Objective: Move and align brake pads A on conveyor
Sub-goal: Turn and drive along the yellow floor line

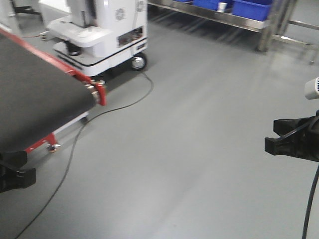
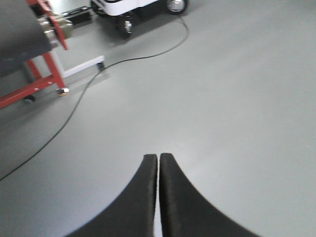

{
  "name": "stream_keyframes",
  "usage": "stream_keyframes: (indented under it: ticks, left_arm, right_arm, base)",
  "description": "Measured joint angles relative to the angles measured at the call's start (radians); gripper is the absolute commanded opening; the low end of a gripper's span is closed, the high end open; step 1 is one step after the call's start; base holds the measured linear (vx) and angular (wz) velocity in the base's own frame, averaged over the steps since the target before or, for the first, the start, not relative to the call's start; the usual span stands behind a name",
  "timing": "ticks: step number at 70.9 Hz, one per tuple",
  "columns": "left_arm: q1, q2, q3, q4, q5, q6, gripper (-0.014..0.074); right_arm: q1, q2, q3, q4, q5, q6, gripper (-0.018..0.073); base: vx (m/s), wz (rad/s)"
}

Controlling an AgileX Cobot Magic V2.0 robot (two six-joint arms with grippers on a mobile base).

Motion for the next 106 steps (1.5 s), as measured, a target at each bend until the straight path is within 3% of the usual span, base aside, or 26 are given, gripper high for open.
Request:
stream_keyframes:
  ticks: [71,106]
  left_arm:
    - [0.0,0.0,0.0,0.0,0.0,0.0,-0.0006]
    - [0.0,-0.001,0.0,0.0,0.0,0.0,-0.0006]
  right_arm:
    - [0.0,0.0,0.0,0.0,0.0,0.0,-0.0006]
    - [0.0,-0.001,0.0,0.0,0.0,0.0,-0.0006]
  base:
    - [-0.13,-0.56]
    - [-0.01,-0.24]
